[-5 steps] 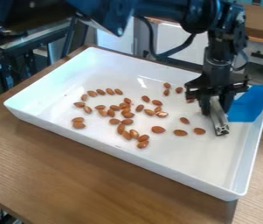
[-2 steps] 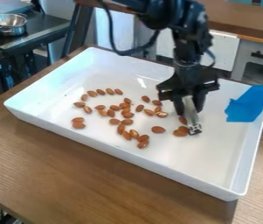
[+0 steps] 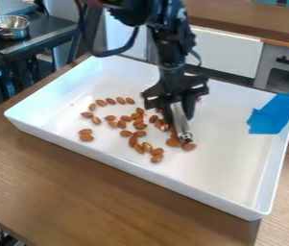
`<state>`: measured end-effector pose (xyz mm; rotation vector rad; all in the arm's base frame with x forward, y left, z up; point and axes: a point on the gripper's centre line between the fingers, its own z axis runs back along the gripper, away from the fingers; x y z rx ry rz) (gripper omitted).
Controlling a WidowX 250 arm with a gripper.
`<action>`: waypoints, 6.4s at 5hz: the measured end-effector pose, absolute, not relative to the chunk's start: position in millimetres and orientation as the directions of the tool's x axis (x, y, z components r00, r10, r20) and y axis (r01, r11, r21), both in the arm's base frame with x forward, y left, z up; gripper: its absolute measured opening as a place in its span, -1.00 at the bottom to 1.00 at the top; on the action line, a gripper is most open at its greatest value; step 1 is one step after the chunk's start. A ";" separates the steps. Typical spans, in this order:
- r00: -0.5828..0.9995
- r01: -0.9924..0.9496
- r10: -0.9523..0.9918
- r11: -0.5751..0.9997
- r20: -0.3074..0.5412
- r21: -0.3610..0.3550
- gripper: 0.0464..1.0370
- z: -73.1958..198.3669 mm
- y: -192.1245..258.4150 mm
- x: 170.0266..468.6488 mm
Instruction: Sweep into pile
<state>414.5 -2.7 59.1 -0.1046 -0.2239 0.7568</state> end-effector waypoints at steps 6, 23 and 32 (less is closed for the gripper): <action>0.569 -0.785 0.817 0.574 0.098 -0.233 -0.32 69.6 120.0 329.6; 0.952 -0.159 0.177 0.983 0.249 -0.091 -0.33 67.0 24.9 321.5; 0.923 -0.241 0.306 0.932 0.234 -0.270 -0.33 100.8 -73.1 379.2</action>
